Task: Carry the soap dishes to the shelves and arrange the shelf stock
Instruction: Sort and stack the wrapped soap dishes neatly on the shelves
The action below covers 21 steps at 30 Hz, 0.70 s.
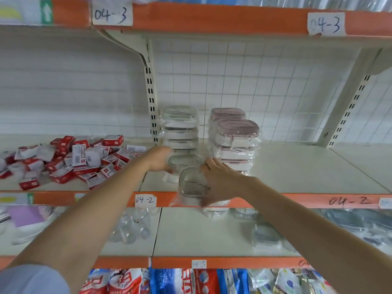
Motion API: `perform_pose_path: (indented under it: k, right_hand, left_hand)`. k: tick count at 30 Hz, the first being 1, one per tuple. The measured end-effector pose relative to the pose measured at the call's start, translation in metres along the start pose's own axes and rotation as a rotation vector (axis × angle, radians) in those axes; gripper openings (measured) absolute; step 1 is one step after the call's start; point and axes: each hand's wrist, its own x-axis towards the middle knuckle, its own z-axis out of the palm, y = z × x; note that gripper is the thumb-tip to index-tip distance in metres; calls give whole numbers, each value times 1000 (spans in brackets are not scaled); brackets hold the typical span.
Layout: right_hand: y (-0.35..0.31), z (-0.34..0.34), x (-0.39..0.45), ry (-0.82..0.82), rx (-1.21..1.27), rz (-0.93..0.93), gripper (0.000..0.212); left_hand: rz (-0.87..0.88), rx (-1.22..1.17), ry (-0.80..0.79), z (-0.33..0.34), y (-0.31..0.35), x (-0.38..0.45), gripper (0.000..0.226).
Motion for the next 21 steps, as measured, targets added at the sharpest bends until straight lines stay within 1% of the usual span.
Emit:
perform_pose_path:
  k: [3, 8, 11, 15, 16, 19, 21]
  right_hand:
    - [-7, -11, 29, 20, 12, -10, 101]
    - [-8, -21, 79, 50, 23, 6, 103]
    - [-2, -19, 101, 13, 0, 40, 103]
    - [7, -8, 116, -81, -13, 106, 105]
    - [9, -6, 118, -99, -3, 110, 105]
    - [14, -5, 123, -106, 11, 88, 107]
    - [15, -4, 126, -101, 20, 81, 109]
  left_hand:
    - [-53, 1, 66, -17, -20, -12, 57]
    - [-52, -2, 85, -29, -43, -25, 52]
    - [-21, 17, 92, -27, -48, -25, 42]
    - [1, 78, 92, -24, -46, -20, 15]
    - [6, 89, 89, -24, -46, -19, 15]
    - [35, 77, 85, -25, -47, -16, 29]
    - [50, 80, 98, -29, -46, -14, 30]
